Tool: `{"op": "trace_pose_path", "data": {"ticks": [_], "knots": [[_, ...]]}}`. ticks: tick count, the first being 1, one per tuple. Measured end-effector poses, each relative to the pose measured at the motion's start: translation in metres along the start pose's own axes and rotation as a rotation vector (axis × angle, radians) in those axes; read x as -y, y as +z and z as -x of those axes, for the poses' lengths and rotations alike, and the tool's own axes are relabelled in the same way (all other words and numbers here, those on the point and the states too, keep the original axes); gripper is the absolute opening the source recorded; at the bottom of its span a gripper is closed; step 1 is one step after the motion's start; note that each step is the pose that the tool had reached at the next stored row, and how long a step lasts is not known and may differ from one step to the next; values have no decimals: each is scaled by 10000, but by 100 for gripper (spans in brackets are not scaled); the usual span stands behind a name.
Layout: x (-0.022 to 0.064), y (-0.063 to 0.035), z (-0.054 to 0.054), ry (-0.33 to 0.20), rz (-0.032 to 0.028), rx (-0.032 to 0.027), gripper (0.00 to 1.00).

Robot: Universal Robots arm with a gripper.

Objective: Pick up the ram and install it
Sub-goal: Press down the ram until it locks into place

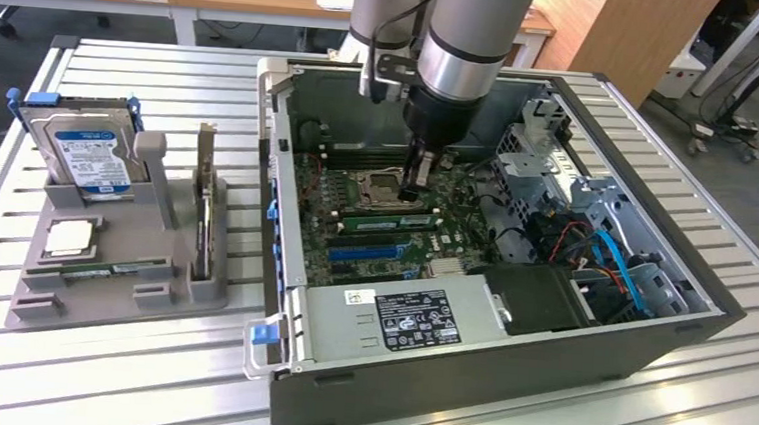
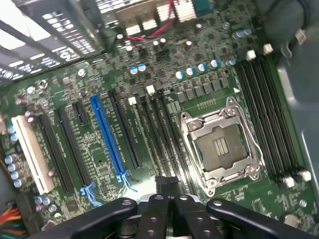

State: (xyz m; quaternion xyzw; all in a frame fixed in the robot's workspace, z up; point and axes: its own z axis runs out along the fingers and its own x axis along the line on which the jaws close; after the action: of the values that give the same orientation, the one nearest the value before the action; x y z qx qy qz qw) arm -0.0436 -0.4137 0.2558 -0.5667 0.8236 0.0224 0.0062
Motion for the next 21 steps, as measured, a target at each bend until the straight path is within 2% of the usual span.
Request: {"op": "trace_pose_path", "data": {"ticks": [21], "knots": [[-1,5,-1,3259,-116,98,10]]}}
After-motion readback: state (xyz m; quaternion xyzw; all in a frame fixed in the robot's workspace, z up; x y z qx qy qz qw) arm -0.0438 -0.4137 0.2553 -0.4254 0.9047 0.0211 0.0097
